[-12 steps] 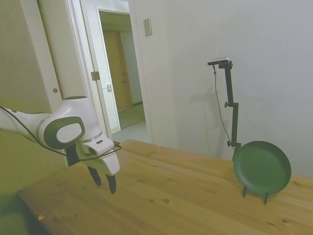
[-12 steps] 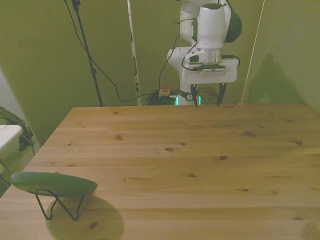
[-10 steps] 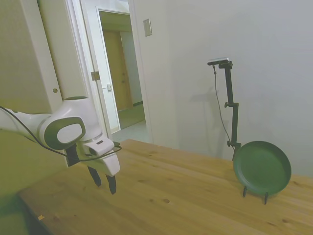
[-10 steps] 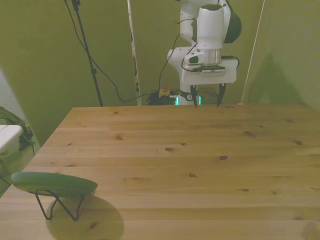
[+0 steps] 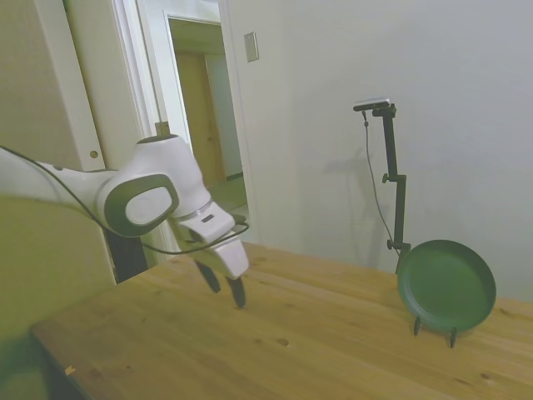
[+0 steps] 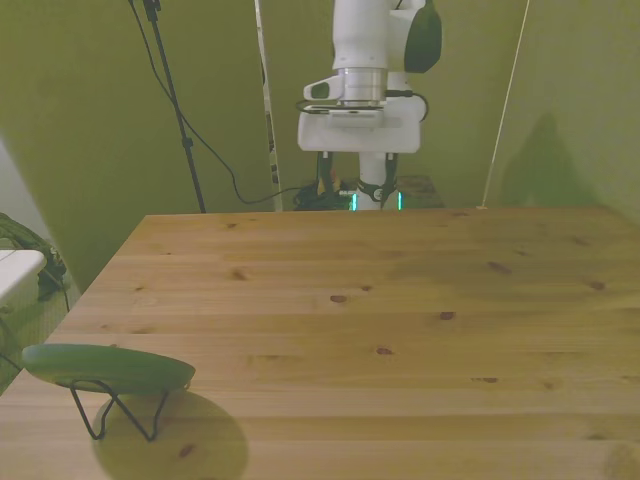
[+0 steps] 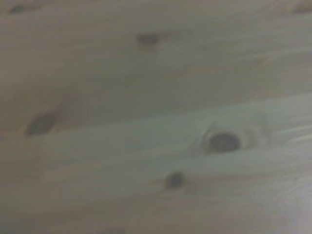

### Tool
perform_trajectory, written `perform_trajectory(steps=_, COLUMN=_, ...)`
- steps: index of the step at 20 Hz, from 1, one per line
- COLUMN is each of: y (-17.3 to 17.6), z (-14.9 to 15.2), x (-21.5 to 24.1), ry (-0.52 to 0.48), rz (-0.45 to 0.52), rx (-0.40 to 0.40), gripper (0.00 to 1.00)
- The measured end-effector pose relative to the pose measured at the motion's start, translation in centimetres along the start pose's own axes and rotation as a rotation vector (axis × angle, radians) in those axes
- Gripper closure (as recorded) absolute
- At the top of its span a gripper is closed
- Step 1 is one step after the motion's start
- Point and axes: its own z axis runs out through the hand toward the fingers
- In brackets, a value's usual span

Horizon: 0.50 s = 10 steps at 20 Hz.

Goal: Unload the plate

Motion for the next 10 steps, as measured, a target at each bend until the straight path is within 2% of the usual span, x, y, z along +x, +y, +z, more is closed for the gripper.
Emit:
perform_trajectory(steps=6, y=-0.8, z=1.0, x=10.6, ry=0.08, rz=0.126, rx=0.009, gripper=0.0)
perform_trajectory(steps=10, y=-1.1, z=1.5, x=16.1, ry=0.133, rz=0.193, rx=0.006, gripper=0.0)
